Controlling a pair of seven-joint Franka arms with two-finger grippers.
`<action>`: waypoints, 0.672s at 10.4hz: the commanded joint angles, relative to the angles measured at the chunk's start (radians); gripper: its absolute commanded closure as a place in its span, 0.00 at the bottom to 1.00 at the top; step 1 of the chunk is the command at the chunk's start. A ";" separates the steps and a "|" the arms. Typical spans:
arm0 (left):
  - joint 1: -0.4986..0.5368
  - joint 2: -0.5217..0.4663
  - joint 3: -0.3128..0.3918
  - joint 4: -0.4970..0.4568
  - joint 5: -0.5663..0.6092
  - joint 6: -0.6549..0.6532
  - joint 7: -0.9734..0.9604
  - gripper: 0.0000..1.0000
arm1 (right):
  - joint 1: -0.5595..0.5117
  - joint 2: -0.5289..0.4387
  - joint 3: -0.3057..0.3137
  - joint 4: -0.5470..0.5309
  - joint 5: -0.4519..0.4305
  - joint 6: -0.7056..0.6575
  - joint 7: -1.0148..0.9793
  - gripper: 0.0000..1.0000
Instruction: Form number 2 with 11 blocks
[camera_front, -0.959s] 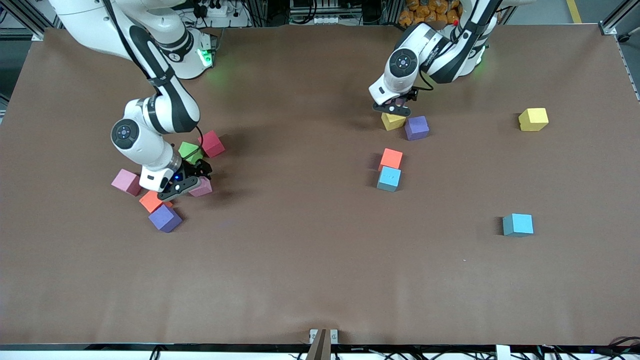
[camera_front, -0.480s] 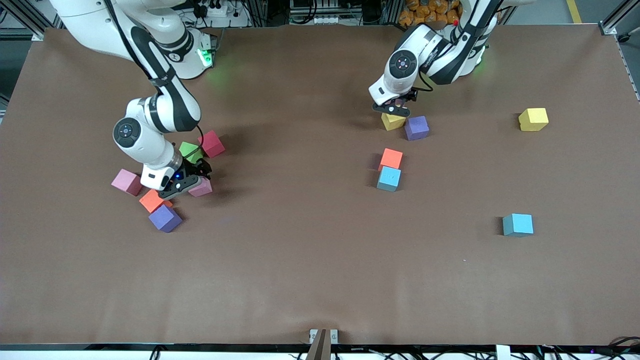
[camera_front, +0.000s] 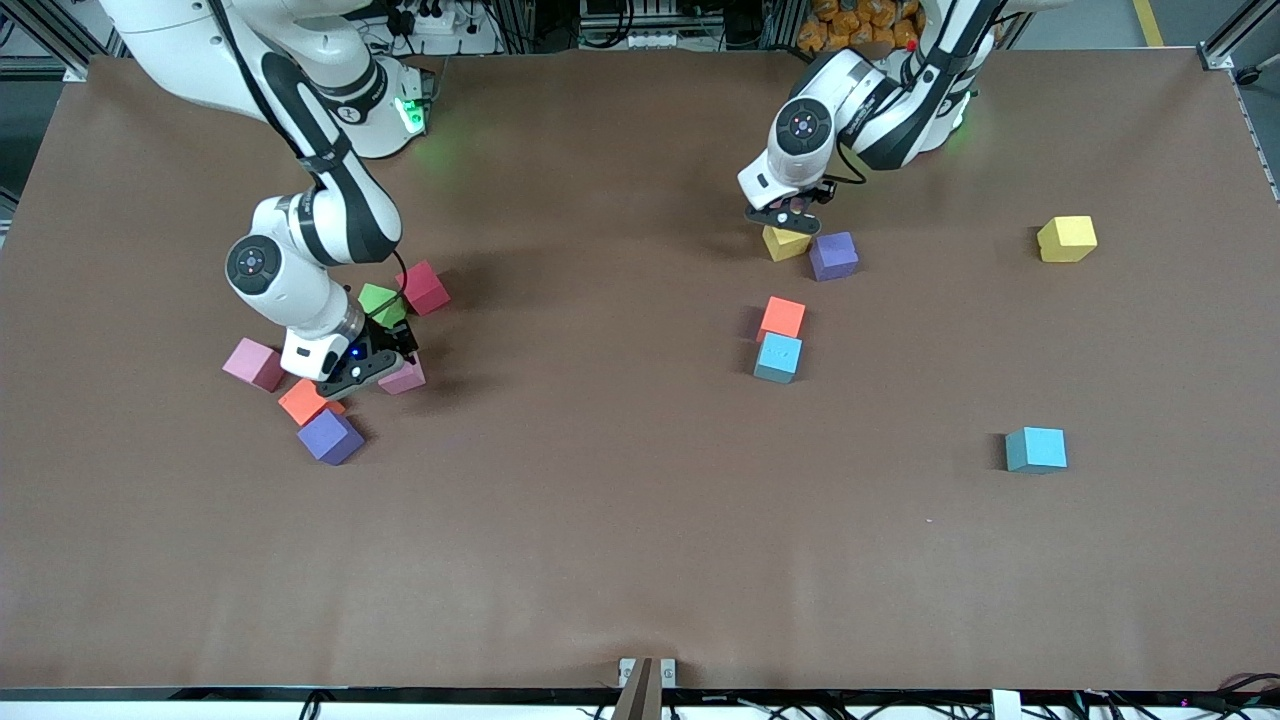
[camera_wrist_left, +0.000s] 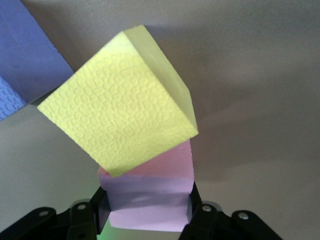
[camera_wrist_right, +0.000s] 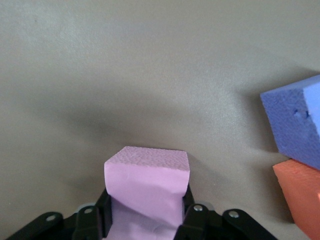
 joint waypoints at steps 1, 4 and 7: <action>0.007 -0.013 -0.007 0.011 0.018 -0.015 -0.016 1.00 | 0.003 0.001 0.005 0.022 0.009 -0.002 0.002 0.67; -0.003 -0.024 -0.073 0.147 -0.065 -0.102 -0.120 1.00 | 0.006 -0.006 0.040 0.066 0.013 -0.057 0.084 0.69; -0.070 0.015 -0.075 0.284 -0.147 -0.122 -0.183 1.00 | 0.007 -0.007 0.108 0.166 0.013 -0.239 0.302 0.69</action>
